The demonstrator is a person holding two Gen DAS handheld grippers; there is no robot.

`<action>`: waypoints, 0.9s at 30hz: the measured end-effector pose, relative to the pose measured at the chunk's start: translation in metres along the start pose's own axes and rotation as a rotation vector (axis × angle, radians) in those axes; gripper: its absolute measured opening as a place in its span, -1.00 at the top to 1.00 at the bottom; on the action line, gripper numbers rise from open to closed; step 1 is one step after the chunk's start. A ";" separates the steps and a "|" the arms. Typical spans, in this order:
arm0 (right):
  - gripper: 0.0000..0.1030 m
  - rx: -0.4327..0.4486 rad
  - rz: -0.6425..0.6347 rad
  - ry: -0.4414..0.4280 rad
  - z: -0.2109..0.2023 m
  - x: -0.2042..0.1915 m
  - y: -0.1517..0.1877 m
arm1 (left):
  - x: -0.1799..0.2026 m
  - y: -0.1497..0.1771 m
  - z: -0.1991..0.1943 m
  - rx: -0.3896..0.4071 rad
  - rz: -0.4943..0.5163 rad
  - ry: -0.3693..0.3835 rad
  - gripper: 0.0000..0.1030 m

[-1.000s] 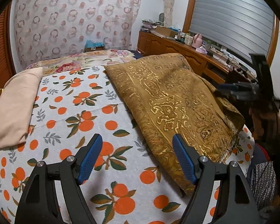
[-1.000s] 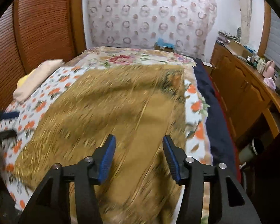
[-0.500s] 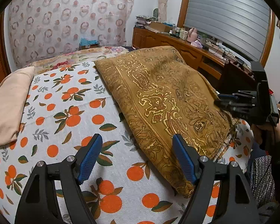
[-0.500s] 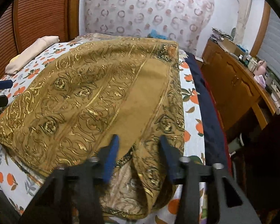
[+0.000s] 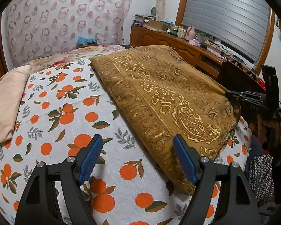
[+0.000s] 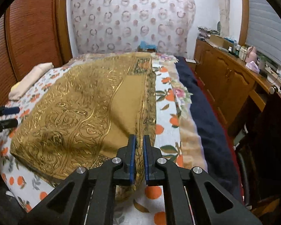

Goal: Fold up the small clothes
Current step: 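Grasp the folded gold garment edge with both grippers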

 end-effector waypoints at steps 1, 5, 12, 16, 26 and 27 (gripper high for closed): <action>0.80 -0.002 0.001 0.000 -0.001 -0.001 0.000 | 0.000 0.000 0.000 -0.001 0.000 0.000 -0.52; 0.35 0.004 0.014 0.001 0.006 -0.005 -0.011 | 0.001 0.001 0.001 -0.002 0.001 0.000 -0.52; -0.06 -0.023 0.015 0.004 0.017 -0.004 -0.005 | 0.004 0.007 0.008 -0.029 0.007 0.011 -0.51; -0.09 -0.091 0.022 0.018 0.031 -0.001 0.000 | 0.008 0.013 0.011 -0.049 0.019 0.033 -0.51; -0.09 -0.118 0.000 -0.039 0.029 -0.010 0.004 | 0.019 0.025 0.020 -0.106 0.031 0.077 0.09; -0.09 -0.118 -0.001 -0.044 0.029 -0.011 0.004 | 0.020 0.025 0.019 -0.106 0.033 0.077 0.11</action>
Point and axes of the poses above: each gripper's, at about its wrist camera, not at the fingertips, and z roughly the way its jaws point, x to its right, y to its underside, the point moved 7 cm from there along z, roughly the way its jaws point, and after that the axes turned 14 degrees about y, right-handed, at the moved point
